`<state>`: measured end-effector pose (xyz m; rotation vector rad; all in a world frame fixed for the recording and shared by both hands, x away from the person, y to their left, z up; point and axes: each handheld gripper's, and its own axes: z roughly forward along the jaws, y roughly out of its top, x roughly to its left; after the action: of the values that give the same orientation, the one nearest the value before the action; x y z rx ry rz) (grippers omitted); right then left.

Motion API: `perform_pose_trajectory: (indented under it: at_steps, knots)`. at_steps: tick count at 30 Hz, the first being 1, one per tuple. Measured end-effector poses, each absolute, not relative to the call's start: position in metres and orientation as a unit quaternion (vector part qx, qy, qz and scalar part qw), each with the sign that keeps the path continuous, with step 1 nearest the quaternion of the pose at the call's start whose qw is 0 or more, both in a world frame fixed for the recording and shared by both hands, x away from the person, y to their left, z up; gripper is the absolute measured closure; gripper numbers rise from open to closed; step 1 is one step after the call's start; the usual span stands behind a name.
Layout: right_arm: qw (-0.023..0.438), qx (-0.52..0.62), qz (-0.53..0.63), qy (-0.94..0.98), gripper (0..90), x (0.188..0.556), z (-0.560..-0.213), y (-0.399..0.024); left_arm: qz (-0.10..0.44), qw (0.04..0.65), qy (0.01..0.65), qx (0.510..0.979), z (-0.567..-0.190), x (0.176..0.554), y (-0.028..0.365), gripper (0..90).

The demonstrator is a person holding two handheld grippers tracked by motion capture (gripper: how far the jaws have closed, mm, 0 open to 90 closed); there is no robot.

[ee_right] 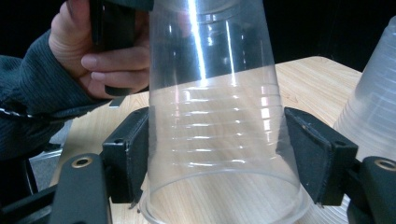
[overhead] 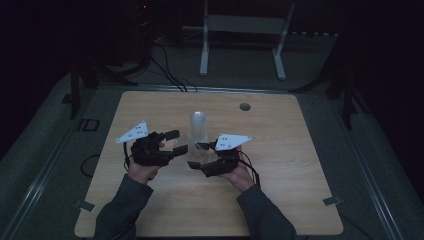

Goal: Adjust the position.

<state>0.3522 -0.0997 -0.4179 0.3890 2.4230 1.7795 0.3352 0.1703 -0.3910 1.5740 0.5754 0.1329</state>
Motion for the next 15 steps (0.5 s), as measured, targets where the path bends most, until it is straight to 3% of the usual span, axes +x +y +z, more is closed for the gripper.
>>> perform_pose_trajectory:
  at_steps: [15]
  knots:
    - [0.073, 0.125, 0.562, 0.814, 28.0, 0.3528, -0.4163, -0.1024, 0.077, 0.656, 0.253, 0.708, -0.3870, 0.3328, 0.1748, 24.2]
